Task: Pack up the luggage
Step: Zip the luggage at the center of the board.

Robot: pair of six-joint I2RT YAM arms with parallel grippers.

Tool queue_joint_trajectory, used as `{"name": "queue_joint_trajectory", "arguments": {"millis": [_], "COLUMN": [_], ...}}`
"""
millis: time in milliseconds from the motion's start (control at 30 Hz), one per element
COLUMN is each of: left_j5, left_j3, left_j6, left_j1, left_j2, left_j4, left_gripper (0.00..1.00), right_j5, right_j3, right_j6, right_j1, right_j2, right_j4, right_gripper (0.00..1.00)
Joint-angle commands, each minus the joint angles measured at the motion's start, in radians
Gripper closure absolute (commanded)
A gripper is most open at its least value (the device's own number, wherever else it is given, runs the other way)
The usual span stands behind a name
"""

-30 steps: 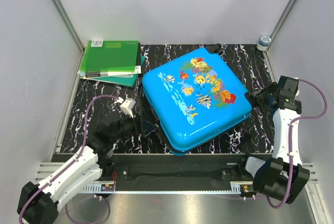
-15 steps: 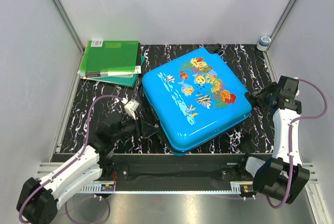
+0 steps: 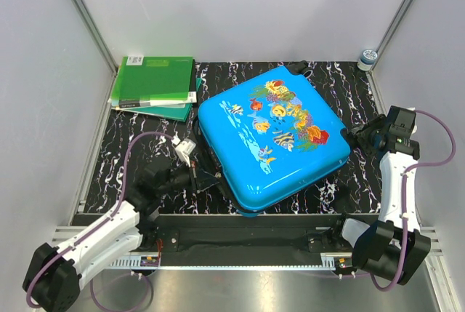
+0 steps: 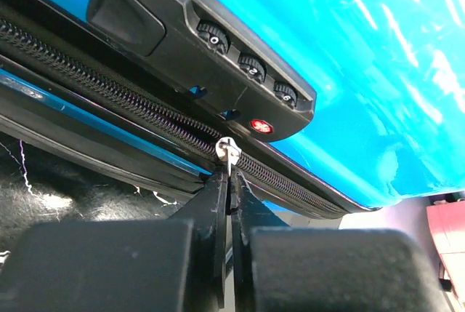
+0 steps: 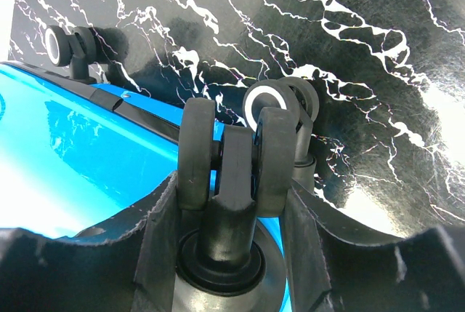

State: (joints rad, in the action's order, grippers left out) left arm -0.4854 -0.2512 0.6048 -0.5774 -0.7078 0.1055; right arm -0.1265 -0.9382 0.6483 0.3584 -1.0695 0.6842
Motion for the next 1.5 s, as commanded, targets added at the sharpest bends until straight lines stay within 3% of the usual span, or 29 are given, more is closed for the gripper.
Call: {"name": "queue_joint_trajectory", "arguments": {"millis": [0, 233, 667, 1200, 1467], "left_j5": [0.103, 0.369, 0.657, 0.613, 0.573], "left_j3": [-0.022, -0.076, -0.18, -0.279, -0.322], "left_j6": [-0.048, -0.071, -0.088, -0.132, -0.138], "left_j1": [-0.004, -0.004, 0.03, 0.304, 0.387], "left_j2": [0.028, 0.087, -0.036, -0.192, -0.271], "left_j4": [-0.044, -0.237, -0.277, -0.21, -0.138], "left_gripper": [1.0, 1.0, 1.0, 1.0, 1.0], "right_j5": [-0.042, -0.032, -0.03, -0.032, -0.028], "right_j3": [-0.004, -0.016, -0.03, -0.04, -0.039], "right_j6": [-0.125, -0.133, -0.148, -0.154, -0.164], "right_j1": [-0.004, -0.004, -0.004, -0.004, -0.004], "right_j2": [0.031, 0.034, 0.036, 0.042, 0.043], "right_j4": [-0.057, -0.046, -0.037, -0.026, -0.025], "right_gripper": [1.0, 1.0, 1.0, 1.0, 1.0]}}
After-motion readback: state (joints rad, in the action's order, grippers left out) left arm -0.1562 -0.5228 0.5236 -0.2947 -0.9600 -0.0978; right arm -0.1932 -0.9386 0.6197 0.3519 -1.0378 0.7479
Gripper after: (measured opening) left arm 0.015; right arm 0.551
